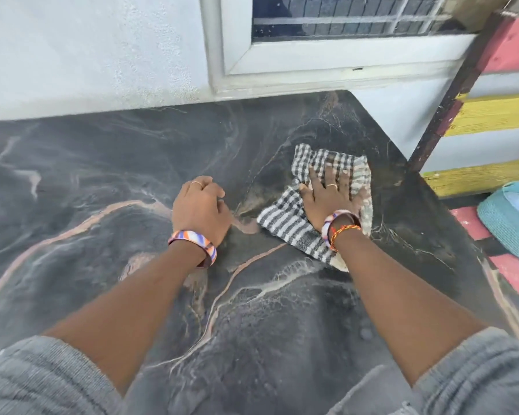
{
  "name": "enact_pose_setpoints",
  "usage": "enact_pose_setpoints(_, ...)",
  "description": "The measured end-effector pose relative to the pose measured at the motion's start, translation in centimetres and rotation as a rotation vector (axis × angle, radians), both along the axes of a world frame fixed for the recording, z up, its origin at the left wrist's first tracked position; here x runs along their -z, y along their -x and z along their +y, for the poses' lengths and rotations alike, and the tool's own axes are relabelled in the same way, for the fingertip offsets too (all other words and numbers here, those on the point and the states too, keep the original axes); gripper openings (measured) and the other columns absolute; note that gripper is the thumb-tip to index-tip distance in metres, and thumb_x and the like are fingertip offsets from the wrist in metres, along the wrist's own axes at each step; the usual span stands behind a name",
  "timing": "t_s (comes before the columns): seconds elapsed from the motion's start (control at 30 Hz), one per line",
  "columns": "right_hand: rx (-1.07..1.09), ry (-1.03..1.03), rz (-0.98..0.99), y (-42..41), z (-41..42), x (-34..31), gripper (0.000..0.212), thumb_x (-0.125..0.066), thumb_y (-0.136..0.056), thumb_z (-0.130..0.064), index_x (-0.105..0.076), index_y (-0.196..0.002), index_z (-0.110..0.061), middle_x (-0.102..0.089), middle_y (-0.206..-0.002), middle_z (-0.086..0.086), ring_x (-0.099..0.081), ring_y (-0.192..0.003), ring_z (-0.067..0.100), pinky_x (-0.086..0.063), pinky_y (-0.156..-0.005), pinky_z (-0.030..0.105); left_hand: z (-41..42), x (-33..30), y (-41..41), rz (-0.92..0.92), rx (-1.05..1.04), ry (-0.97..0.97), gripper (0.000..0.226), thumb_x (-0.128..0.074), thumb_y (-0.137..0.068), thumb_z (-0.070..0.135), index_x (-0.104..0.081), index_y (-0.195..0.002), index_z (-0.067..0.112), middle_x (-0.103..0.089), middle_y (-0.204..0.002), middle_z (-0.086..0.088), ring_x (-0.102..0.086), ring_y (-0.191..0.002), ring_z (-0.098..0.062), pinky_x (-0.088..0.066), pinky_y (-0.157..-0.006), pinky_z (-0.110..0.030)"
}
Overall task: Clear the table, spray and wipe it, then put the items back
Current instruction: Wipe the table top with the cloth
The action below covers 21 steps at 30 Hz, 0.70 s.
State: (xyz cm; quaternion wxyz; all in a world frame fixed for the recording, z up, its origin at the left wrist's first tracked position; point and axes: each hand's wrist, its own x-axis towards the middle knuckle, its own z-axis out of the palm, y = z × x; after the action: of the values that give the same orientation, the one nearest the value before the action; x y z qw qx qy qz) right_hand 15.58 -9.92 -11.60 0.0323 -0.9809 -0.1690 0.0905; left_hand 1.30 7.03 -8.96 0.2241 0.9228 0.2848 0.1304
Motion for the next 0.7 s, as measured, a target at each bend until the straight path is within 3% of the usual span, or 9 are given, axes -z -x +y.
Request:
enact_pose_setpoints(0.23, -0.617, -0.158, -0.026, 10.1, 9.7, -0.4, 0.051, -0.023, -0.099, -0.035, -0.016, -0.147, -0.022, -0.012, -0.157, 0.002, -0.008, -0.145, 0.022, 0.0, -0.116, 0.04, 3.0, -0.1, 7.3, 0.049, -0.167, -0.062, 0.028, -0.048, -0.081, 0.002, -0.065, -0.102, 0.002, -0.057, -0.123, -0.021, -0.048, -0.113, -0.04, -0.041, -0.091, -0.044)
enact_pose_setpoints(0.4, -0.76, -0.206, 0.026, 12.1, 7.0, -0.6, 0.049, -0.026, -0.099, -0.03, -0.021, -0.147, -0.021, -0.016, -0.156, 0.003, -0.012, -0.144, 0.02, -0.001, -0.117, 0.037, 0.4, -0.5, 7.9, 0.075, -0.109, -0.095, 0.03, -0.046, -0.081, 0.002, -0.061, -0.107, 0.0, -0.055, -0.123, -0.021, -0.046, -0.114, -0.04, -0.04, -0.094, -0.046)
enact_pose_setpoints(0.5, -0.645, -0.19, 0.0, 10.9, 3.2, -0.3, 0.048, -0.022, -0.099, -0.034, -0.017, -0.147, -0.029, -0.013, -0.157, -0.004, -0.008, -0.145, 0.018, 0.001, -0.117, 0.041, -2.4, -0.8, 6.7, 0.107, -0.014, -0.116, 0.03, -0.046, -0.082, 0.007, -0.061, -0.108, 0.003, -0.055, -0.125, -0.019, -0.046, -0.117, -0.037, -0.038, -0.098, -0.044)
enact_pose_setpoints(0.7, -0.116, -0.104, -0.021, 4.7, -10.0, 0.0, 0.05, -0.016, -0.097, -0.044, -0.008, -0.146, -0.039, -0.002, -0.158, -0.01, 0.003, -0.146, 0.017, 0.007, -0.115, 0.048, -9.7, -0.9, 4.1, 0.087, 0.175, -0.09, 0.032, -0.05, -0.085, 0.012, -0.06, -0.115, 0.011, -0.045, -0.141, -0.013, -0.038, -0.131, -0.03, -0.028, -0.109, -0.038)
